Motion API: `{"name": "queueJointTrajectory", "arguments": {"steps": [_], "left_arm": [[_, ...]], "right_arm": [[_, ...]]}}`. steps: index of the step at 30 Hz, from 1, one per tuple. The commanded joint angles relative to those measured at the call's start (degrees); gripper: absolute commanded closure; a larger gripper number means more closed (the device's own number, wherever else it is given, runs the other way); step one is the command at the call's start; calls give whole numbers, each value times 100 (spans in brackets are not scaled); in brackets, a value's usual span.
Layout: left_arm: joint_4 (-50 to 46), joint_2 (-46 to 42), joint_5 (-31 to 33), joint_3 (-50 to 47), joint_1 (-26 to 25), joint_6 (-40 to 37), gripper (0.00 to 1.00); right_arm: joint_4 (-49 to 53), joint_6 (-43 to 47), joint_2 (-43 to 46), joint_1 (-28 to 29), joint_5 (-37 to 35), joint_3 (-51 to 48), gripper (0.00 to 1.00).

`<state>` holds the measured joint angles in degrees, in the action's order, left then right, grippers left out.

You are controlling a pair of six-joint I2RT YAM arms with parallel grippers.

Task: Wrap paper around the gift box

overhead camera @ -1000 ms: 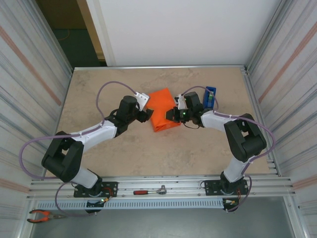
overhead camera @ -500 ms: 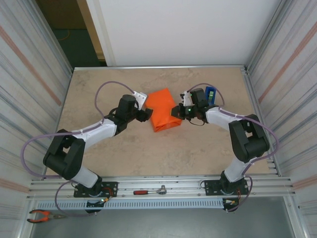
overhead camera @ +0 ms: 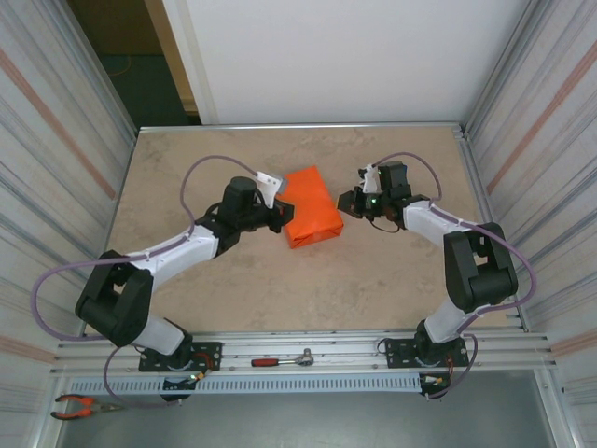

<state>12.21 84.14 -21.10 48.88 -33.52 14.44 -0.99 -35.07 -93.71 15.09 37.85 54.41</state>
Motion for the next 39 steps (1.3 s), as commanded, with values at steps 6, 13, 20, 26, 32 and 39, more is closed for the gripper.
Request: {"name": "queueJointTrajectory", "arguments": {"steps": [6, 13, 20, 26, 32, 39], "left_arm": [[620, -126, -258, -569, -360, 567, 100], [754, -65, -155, -834, -418, 622, 100], [779, 186, -95, -884, -420, 539, 100], [772, 462, -23, -844, -375, 452, 100], [724, 569, 20, -901, -340, 350, 100], [735, 620, 71, -1032, -264, 297, 100]], "right_arm": [[-165, -9, 121, -308, 262, -95, 100], [-158, 15, 116, -393, 261, -124, 100], [-208, 0, 13, -437, 239, -107, 100], [-243, -26, -75, -443, 215, -62, 100], [-237, -32, -139, -441, 173, -19, 100], [-252, -59, -209, -453, 162, 46, 100]]}}
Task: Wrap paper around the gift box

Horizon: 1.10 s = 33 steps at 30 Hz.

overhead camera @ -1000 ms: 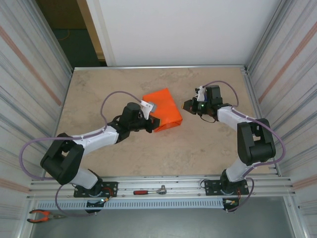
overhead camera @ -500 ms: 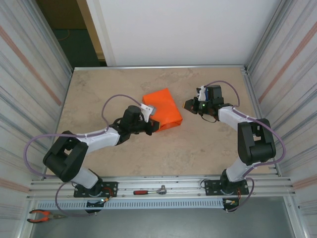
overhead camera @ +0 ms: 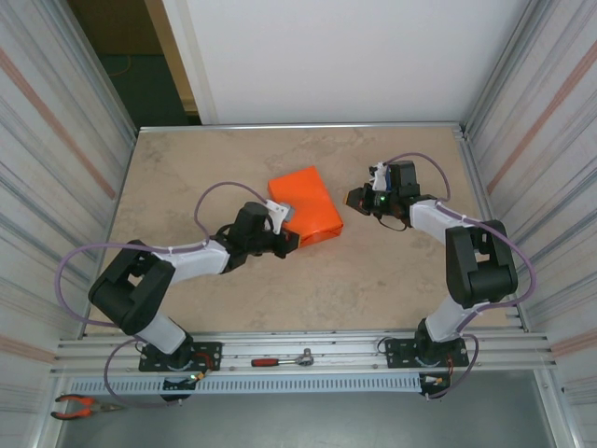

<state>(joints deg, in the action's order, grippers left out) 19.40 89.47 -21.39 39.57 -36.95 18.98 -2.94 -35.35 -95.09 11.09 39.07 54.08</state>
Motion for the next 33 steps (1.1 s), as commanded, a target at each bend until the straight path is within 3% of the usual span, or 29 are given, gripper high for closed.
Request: {"name": "queueJointTrajectory", "arguments": {"steps": [1, 10, 16, 18, 25, 33], "left_arm": [[9, 97, 81, -103, 112, -157, 100], [-239, -214, -174, 131, 337, -174, 100], [-367, -880, 36, 244, 824, 52, 64], [-506, -923, 47, 331, 1113, 121, 56], [-665, -180, -454, 824, 1981, 647, 41], [-858, 1112, -1056, 1798, 2003, 1021, 36]], "right_arm": [[-49, -33, -65, -50, 40, 89, 100], [53, -15, -72, -63, 34, 211, 100], [83, -15, -208, -90, -32, 302, 100], [84, -24, -290, -90, -82, 336, 99], [211, -132, -737, -57, -467, 535, 81], [442, -123, -1061, 233, -760, 674, 78]]}}
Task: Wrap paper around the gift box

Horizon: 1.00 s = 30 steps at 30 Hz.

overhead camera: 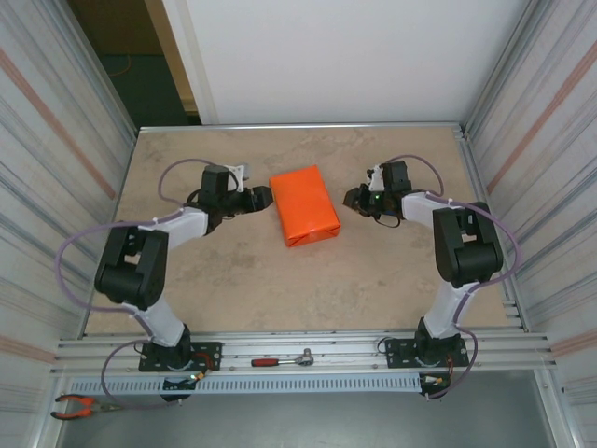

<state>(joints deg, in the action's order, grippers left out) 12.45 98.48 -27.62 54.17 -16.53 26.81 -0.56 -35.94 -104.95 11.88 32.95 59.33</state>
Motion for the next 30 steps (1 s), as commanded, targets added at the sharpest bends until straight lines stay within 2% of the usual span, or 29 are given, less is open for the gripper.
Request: {"name": "queueJointTrajectory", "arguments": {"steps": [1, 9, 14, 17, 18, 22, 24, 30], "left_arm": [[-199, 292, -453, 415, -67, 253, 36], [-358, 468, -489, 531, -493, 183, 36], [411, 231, -981, -64, -570, 535, 37], [668, -120, -964, -511, -555, 650, 37], [789, -283, -919, -697, -536, 723, 36], [978, -934, -477, -1171, -410, 847, 34], [829, -1117, -314, -1162, -329, 828, 33], [-177, -975, -247, -413, -223, 296, 28]], "right_arm": [[217, -62, -58, 217, -170, 141, 78], [53, -204, 520, 710, -269, -454, 80], [-336, -451, 1186, 1007, -310, -1203, 79], [-393, -524, 1620, 922, -442, -1567, 77], [-380, -536, 1803, 872, -526, -1692, 76], [-269, -576, 2375, 535, -702, -2052, 50], [-152, -540, 2517, 377, -671, -2066, 42], [89, -412, 2631, 135, -414, -1833, 33]]}}
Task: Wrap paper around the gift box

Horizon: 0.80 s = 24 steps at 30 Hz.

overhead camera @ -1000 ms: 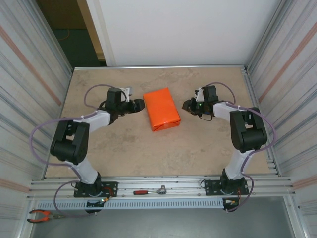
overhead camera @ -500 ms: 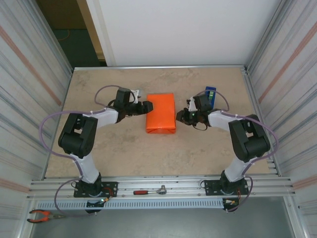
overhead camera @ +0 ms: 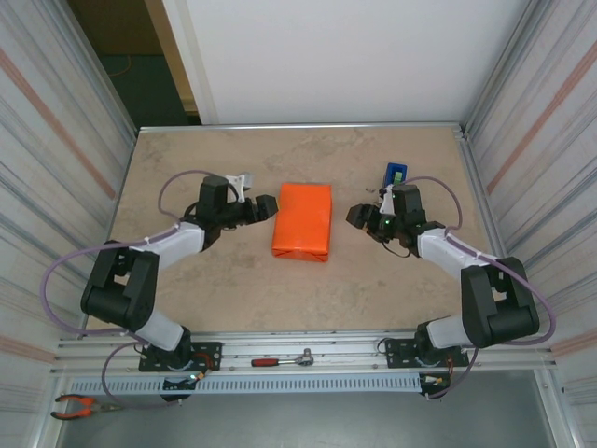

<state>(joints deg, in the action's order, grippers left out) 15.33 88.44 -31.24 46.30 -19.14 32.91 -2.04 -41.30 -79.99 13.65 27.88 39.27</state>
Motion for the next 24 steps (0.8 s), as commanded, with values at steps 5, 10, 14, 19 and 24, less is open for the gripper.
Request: {"name": "queueJointTrajectory", "arguments": {"steps": [5, 10, 14, 19, 24], "left_arm": [[-1417, 759, 46, 1418, 143, -718, 24], [-2483, 1879, -369, 2836, 201, -1014, 22], [-2674, 2452, -689, 3421, 191, -1023, 22], [-2221, 2834, -978, 3520, 159, -802, 20], [-1993, 3080, -1147, 3588, 27, -721, 17]], "right_arm": [[402, 206, 100, -52, 64, 410, 17], [467, 167, -281, -42, 131, 750, 11], [481, 138, -665, 21, 227, 1088, 11], [497, 103, -1084, 128, 255, 1404, 11], [452, 75, -1341, 164, 319, 1523, 13]]}}
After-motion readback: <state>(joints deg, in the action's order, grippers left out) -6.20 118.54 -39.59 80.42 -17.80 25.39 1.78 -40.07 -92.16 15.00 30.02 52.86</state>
